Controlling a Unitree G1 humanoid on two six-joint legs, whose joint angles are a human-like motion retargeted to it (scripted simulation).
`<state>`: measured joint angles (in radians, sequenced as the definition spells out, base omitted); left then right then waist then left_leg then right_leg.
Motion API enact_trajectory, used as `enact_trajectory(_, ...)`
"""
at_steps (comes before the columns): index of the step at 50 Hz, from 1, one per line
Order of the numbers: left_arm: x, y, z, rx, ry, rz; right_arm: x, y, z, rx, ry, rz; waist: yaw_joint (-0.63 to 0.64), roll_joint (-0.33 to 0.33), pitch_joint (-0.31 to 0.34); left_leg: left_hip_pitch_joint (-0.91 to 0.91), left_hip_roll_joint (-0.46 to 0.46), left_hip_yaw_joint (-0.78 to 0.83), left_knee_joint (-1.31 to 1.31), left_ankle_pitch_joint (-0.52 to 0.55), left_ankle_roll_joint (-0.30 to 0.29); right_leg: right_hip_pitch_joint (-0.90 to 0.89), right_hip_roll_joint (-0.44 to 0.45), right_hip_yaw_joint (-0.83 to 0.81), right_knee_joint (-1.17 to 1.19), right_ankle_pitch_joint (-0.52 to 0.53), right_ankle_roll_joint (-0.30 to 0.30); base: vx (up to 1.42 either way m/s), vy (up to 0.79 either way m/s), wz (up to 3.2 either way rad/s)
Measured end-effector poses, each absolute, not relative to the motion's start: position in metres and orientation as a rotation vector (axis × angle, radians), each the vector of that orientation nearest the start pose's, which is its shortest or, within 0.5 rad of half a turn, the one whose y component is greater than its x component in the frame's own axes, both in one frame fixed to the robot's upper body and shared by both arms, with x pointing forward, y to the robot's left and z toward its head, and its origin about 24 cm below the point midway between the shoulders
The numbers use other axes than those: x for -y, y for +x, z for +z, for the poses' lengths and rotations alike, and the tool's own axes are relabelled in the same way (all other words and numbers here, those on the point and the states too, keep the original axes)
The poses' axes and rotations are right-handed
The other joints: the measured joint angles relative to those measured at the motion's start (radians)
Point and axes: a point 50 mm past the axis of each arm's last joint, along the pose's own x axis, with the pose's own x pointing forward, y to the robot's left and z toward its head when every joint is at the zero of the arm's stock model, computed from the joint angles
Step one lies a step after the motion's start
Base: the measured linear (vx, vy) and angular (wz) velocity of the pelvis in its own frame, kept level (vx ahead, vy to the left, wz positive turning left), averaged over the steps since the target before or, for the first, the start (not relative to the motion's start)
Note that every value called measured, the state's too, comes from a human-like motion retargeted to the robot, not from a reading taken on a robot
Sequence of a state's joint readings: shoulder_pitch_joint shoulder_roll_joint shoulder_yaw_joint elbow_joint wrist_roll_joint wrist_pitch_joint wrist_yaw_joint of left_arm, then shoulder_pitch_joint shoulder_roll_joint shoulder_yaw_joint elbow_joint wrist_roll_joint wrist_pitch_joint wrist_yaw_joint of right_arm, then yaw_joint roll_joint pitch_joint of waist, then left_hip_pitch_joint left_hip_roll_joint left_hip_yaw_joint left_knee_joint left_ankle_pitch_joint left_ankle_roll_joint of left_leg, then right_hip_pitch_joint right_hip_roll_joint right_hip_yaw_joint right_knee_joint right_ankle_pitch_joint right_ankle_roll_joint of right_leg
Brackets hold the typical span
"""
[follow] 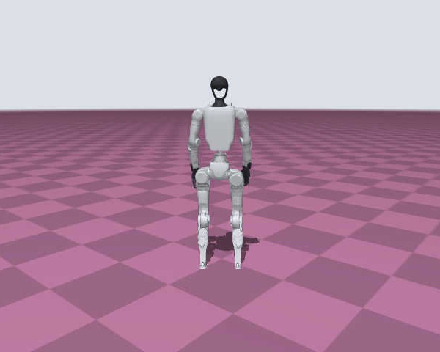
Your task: Walk
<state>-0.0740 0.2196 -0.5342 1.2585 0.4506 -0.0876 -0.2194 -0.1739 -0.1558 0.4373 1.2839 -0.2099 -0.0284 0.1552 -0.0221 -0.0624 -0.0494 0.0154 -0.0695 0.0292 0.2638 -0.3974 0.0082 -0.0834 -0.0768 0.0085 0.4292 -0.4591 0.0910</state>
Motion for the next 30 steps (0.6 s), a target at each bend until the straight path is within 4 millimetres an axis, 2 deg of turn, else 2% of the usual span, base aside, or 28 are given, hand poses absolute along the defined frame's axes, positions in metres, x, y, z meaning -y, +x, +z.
enact_trajectory(5, -0.188, 0.103, -0.165, -1.166, 0.789, -0.802, 0.166, 0.143, -0.157, -1.11, -0.537, 0.539, 0.0, -0.001, -0.011, -0.063, 0.006, -0.004, 0.072, -0.029, -0.001, -0.044, 0.005, -0.002, 0.033, -0.016, -0.002, 0.0, 0.0, 0.0)
enact_trajectory(12, -0.196, 0.105, -0.164, -1.177, 0.778, -0.757, 0.166, 0.135, -0.16, -1.135, -0.506, 0.53, 0.02, 0.009, -0.017, -0.156, 0.031, -0.02, 0.232, -0.091, -0.007, -0.07, 0.03, -0.017, 0.062, -0.037, -0.013, 0.0, -0.05, 0.04)
enact_trajectory(17, -0.199, 0.101, -0.164, -1.188, 0.744, -0.724, 0.175, 0.122, -0.163, -1.177, -0.494, 0.502, 0.057, 0.038, -0.007, -0.263, 0.076, -0.039, 0.457, -0.135, -0.02, -0.069, 0.076, -0.034, 0.068, -0.045, -0.031, 0.02, -0.06, 0.03)
enact_trajectory(22, -0.197, 0.092, -0.166, -1.202, 0.689, -0.703, 0.188, 0.114, -0.165, -1.211, -0.504, 0.461, 0.113, 0.083, 0.008, -0.416, 0.149, -0.038, 0.754, -0.103, -0.04, -0.064, 0.134, -0.053, 0.078, -0.059, -0.054, 0.02, -0.01, 0.03)
enact_trajectory(26, -0.194, 0.084, -0.168, -1.22, 0.643, -0.689, 0.198, 0.113, -0.164, -1.22, -0.521, 0.427, 0.159, 0.101, 0.013, -0.539, 0.18, -0.025, 0.909, -0.132, -0.017, -0.064, 0.148, -0.067, 0.092, -0.078, -0.064, 0.1, 0.0, 0.2)
enact_trajectory(30, -0.195, 0.079, -0.169, -1.245, 0.61, -0.669, 0.203, 0.121, -0.161, -1.198, -0.532, 0.393, 0.186, 0.088, 0.01, -0.647, 0.183, 0.014, 0.917, -0.118, -0.006, -0.058, 0.126, -0.085, 0.079, -0.092, -0.065, 0.16, 0.04, 0.46)
